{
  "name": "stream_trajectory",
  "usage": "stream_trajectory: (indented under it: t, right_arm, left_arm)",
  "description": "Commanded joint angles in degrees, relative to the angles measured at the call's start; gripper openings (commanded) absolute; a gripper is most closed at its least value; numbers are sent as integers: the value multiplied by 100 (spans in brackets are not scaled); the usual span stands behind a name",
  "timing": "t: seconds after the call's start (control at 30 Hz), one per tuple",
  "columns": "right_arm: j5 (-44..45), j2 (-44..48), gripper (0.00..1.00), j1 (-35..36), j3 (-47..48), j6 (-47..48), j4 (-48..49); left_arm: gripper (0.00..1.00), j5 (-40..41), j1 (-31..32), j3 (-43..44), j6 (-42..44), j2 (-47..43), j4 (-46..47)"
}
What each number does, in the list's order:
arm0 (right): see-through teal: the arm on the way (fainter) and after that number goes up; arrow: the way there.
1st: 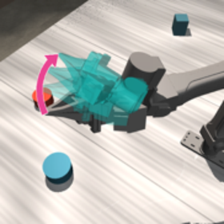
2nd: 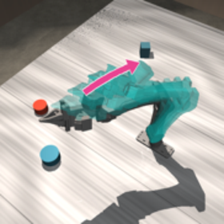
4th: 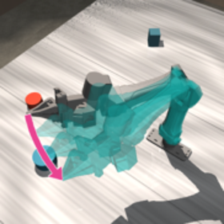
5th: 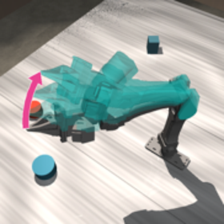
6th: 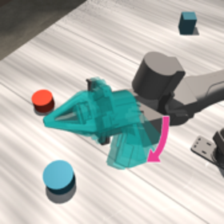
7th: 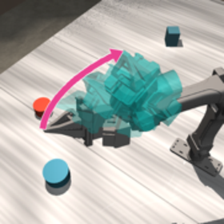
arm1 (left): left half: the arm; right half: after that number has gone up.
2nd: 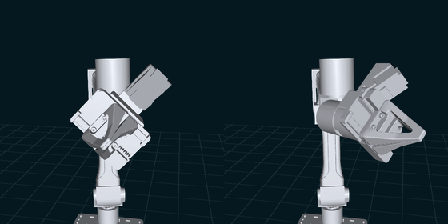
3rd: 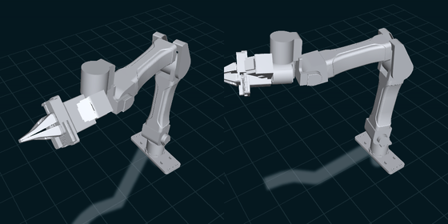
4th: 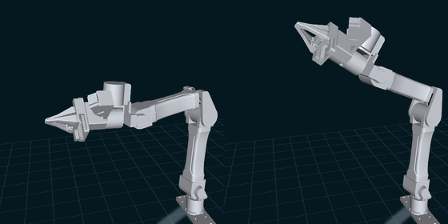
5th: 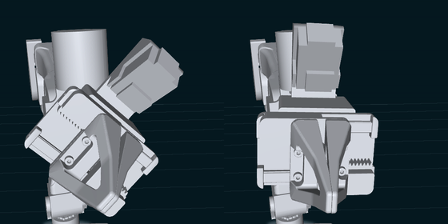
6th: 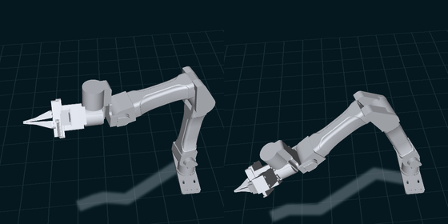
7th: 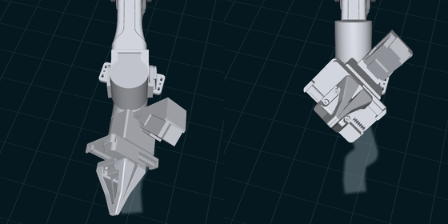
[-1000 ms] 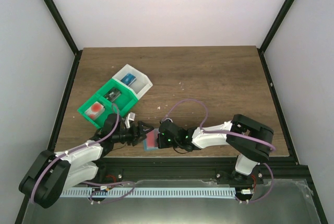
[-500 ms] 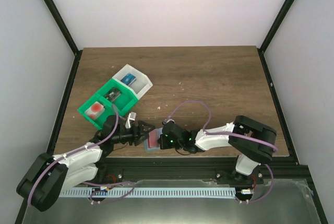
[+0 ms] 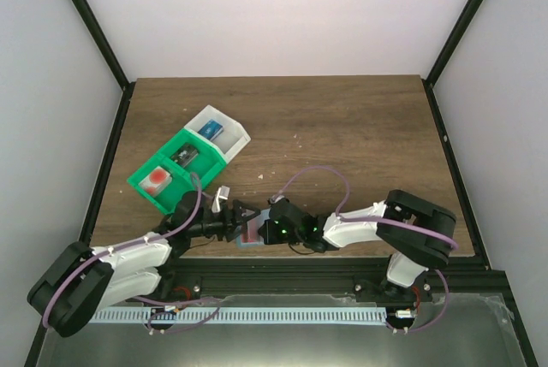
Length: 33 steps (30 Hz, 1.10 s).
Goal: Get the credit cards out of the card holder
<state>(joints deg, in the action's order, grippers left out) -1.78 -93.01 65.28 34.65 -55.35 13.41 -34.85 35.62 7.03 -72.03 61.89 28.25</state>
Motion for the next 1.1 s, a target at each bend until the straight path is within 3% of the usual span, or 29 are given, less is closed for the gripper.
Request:
stream_trajectory:
  t: [0.0, 0.43, 0.93, 1.07]
  right_arm:
    - [-124, 259, 8, -21, -137, -169, 217]
    - [873, 1782, 14, -22, -1252, -411, 223]
    - [1236, 3234, 17, -20, -1461, -102, -535]
    - [1241, 3334, 17, -22, -1415, -5, -602]
  left_arm:
    - [90, 246, 42, 159, -90, -113, 215]
    - [89, 592, 207, 552, 62, 160, -10]
    - [89, 265, 453, 1061, 191, 1308, 843]
    - [90, 297, 438, 1093, 399, 1320, 630]
